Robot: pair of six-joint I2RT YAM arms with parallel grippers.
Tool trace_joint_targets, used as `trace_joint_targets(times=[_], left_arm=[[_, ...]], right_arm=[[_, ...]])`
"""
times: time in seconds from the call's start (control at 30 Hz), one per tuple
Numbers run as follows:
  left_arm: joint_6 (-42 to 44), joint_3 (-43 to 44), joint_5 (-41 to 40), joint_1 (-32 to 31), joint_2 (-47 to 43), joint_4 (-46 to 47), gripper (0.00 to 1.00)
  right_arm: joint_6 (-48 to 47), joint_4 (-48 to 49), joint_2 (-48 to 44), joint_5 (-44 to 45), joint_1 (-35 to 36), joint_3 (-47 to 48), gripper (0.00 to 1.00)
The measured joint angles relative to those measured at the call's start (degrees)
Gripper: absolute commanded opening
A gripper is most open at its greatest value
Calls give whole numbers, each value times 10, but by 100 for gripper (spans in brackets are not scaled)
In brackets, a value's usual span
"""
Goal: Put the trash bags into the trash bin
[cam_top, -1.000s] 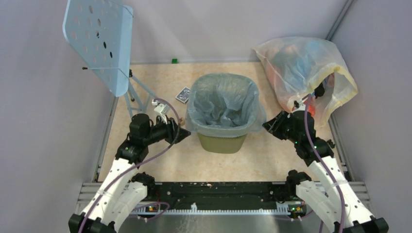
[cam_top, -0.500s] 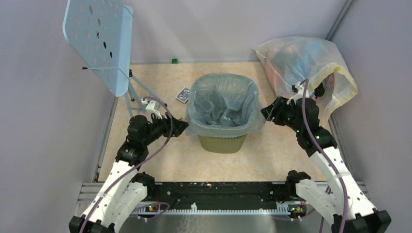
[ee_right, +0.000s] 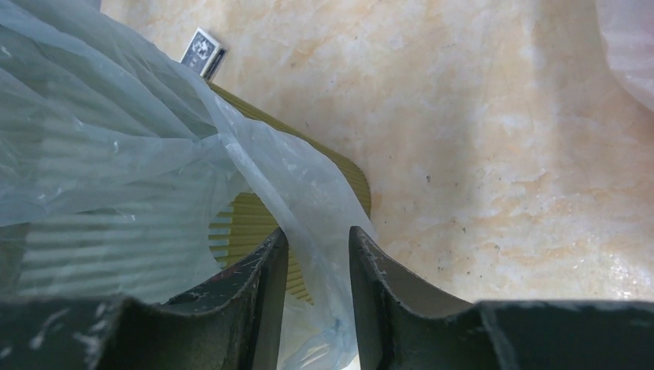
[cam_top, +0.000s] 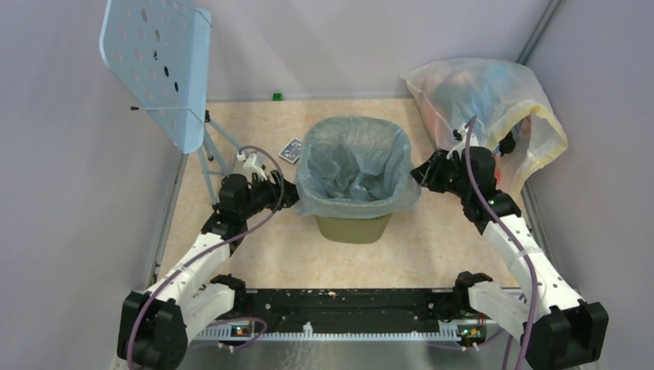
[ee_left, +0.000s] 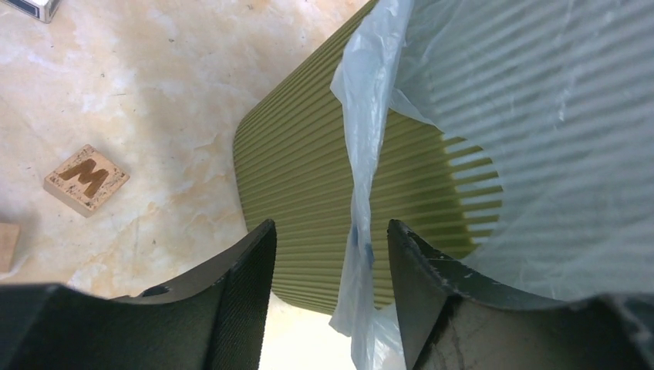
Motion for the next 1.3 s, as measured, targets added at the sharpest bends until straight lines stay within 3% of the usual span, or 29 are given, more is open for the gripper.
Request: trace_joint_targets(times=[0.17, 0.23, 0.33, 0.77, 0.83, 1.0, 1.03, 1.1, 1.17, 1.3], left_arm=[[-14, 0, 0, 0, 34, 37, 35], [-15, 0, 0, 0, 45, 51, 18], [-15, 0, 0, 0, 62, 65, 0], [-18, -20, 32, 0, 153, 140, 0], [-20, -23, 34, 0, 156, 145, 5], [-19, -25, 32, 0, 155, 150, 39], [-17, -25, 28, 0, 152, 146, 46], [-13, -25, 12, 0, 134, 126, 59], [-8, -25, -14, 0, 99, 100, 66], [3, -24, -59, 0, 26, 44, 78]], right_arm=[[3, 13, 4, -16, -2, -10, 11], [5, 19, 8, -20, -2, -10, 0], [9, 26, 16, -26, -2, -10, 0], [51, 112, 84, -46, -4, -100, 0], [55, 123, 93, -53, -4, -105, 0], [54, 129, 101, -53, -4, -106, 14], [51, 120, 101, -45, -4, -103, 17], [42, 93, 95, -18, -4, -93, 35], [31, 60, 76, 14, -5, -80, 45], [2, -6, 12, 74, -7, -42, 53]])
